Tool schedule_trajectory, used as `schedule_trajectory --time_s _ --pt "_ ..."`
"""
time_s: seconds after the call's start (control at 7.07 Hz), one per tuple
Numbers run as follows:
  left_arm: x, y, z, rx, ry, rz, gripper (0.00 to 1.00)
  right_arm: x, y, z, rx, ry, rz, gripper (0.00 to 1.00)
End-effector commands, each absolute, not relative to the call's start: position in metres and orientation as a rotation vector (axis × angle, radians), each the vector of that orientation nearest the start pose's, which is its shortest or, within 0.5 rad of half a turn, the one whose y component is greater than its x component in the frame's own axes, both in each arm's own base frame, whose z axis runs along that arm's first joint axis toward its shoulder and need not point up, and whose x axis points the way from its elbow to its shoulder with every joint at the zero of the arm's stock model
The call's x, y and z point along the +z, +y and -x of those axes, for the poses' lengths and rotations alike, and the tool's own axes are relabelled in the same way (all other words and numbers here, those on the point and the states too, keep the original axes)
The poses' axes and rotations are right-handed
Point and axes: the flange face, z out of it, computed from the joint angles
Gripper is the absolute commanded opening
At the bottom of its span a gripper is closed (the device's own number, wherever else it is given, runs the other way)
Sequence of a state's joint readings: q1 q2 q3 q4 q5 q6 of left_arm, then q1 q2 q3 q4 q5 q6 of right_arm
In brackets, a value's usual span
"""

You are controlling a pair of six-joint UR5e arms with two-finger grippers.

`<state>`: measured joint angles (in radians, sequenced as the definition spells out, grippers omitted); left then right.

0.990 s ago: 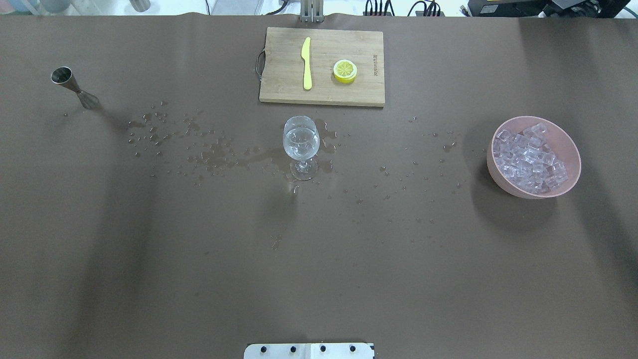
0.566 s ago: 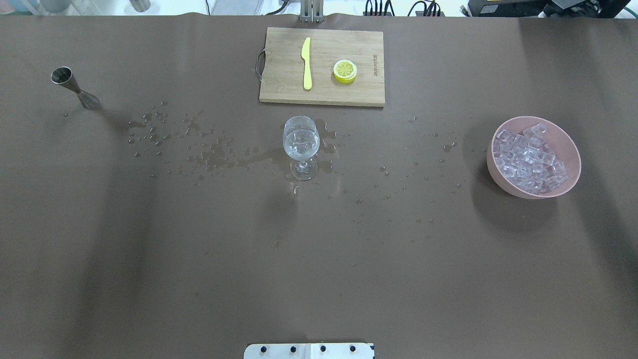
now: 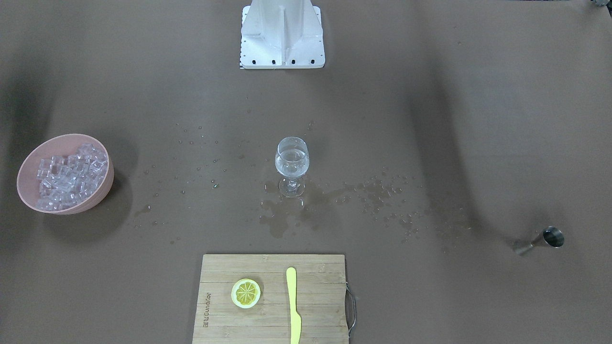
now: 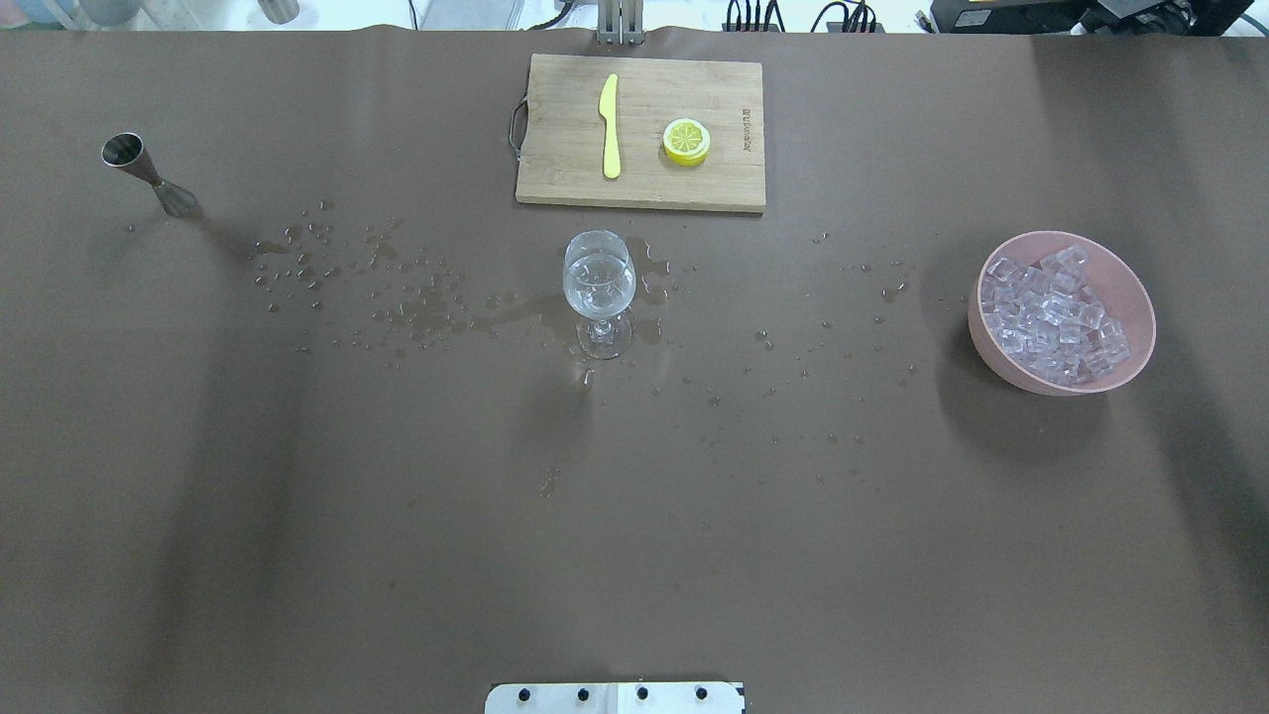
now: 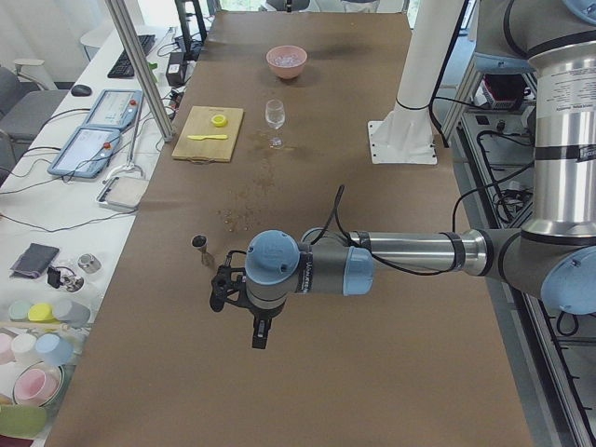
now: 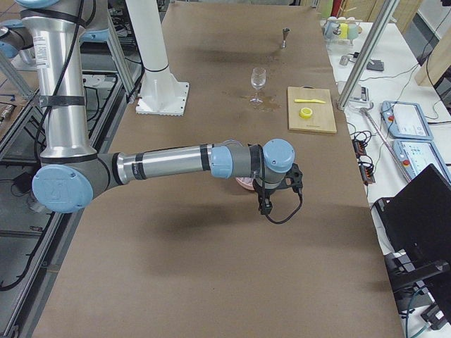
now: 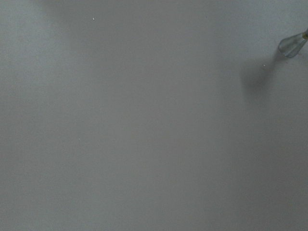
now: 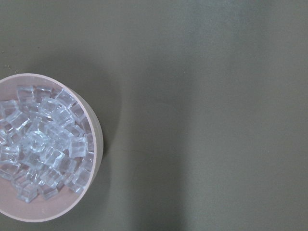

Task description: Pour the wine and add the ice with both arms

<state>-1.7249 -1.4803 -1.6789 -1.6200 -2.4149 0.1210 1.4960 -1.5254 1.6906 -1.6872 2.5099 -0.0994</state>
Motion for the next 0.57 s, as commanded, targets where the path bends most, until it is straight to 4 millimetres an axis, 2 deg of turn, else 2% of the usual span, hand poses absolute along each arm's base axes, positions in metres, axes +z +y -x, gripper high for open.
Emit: schedule_trajectory --time_s 0.0,0.14,0.28,0.42 --pt "0.631 -0.448 0.126 0.03 0.822 -0.239 0.98 0.577 -0.512 -0.003 -0.207 -0.942 -0.051 1.0" --pt "0.628 -0.453 0.105 0.052 0.88 -0.225 0.98 0.575 -0.514 -0.001 -0.202 -0.936 -0.05 1.0" --pt "0.616 -0.46 0.091 0.066 0.909 -0.262 0.98 0.574 -0.514 -0.001 -0.205 -0.933 -0.057 1.0" --pt "0.6 -0.472 0.042 0.166 0.916 -0.334 0.97 0.575 -0.514 0.002 -0.21 -0.933 -0.053 1.0"
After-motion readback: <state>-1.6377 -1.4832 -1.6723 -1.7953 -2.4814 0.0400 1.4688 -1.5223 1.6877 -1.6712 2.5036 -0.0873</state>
